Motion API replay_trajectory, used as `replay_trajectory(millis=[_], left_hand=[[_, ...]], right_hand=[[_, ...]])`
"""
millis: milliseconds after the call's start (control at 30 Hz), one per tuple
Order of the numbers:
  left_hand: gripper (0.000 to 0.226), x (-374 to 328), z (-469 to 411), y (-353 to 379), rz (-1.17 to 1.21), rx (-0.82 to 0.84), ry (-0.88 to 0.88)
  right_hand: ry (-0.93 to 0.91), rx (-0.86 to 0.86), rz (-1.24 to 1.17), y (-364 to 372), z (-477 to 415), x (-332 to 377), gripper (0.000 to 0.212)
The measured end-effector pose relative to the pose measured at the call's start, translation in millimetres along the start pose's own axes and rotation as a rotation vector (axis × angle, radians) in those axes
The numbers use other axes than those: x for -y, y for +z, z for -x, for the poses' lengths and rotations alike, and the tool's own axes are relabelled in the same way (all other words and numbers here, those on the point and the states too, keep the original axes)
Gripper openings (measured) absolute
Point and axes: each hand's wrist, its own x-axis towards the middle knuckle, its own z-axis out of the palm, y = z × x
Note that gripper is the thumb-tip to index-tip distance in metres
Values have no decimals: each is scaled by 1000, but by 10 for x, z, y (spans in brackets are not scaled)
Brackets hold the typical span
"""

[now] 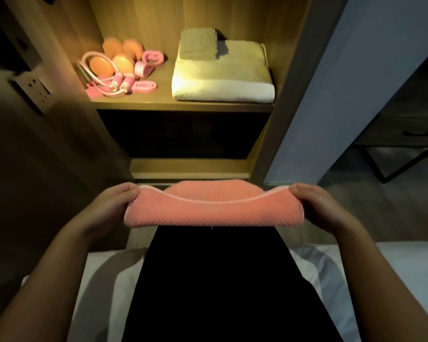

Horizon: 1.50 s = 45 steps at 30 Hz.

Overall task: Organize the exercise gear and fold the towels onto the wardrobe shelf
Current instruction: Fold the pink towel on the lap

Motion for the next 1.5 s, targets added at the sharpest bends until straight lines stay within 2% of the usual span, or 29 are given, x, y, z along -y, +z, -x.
replay_trajectory(millis=[133, 200, 267, 367, 500, 600, 700, 833, 1033, 1133, 1233, 1433, 1500], left_hand=[[26, 210, 70, -1, 172, 196, -237], [19, 304, 31, 33, 185, 137, -285], [18, 388, -59, 94, 166, -26, -267], [22, 469, -241, 183, 25, -238, -203], [20, 566, -545, 309, -166, -423, -114], [21, 605, -795, 378, -214, -467, -156], [22, 684, -995, 407, -256, -465, -226], [21, 742, -1172, 442, -320, -480, -248], [19, 760, -1274, 481, -509, -574, -126], [17, 843, -1281, 512, -560, -517, -193], [21, 891, -1310, 530, -485, -407, -373], [47, 718, -1276, 441, -238, -205, -637], [53, 652, -1256, 449, -171, -133, -683]], right_hand=[[293, 180, -13, -81, 113, -104, 24], [323, 181, -64, -53, 113, -121, 26], [265, 52, -57, 31, 15, -156, 23], [101, -224, 190, 167, -205, -242, 23], [5, -383, 476, 275, -497, -392, 27], [1, -439, 556, 321, -699, -502, 25], [79, -421, 656, 314, -870, -616, 26], [121, -422, 652, 320, -984, -730, 31], [22, -545, 566, 382, -1021, -747, 26], [189, -474, 618, 410, -1090, -781, 34], [371, -357, 546, 405, -1148, -756, 37], [507, -287, 175, 257, -1107, -630, 37], [638, -233, 34, 225, -1077, -566, 41]])
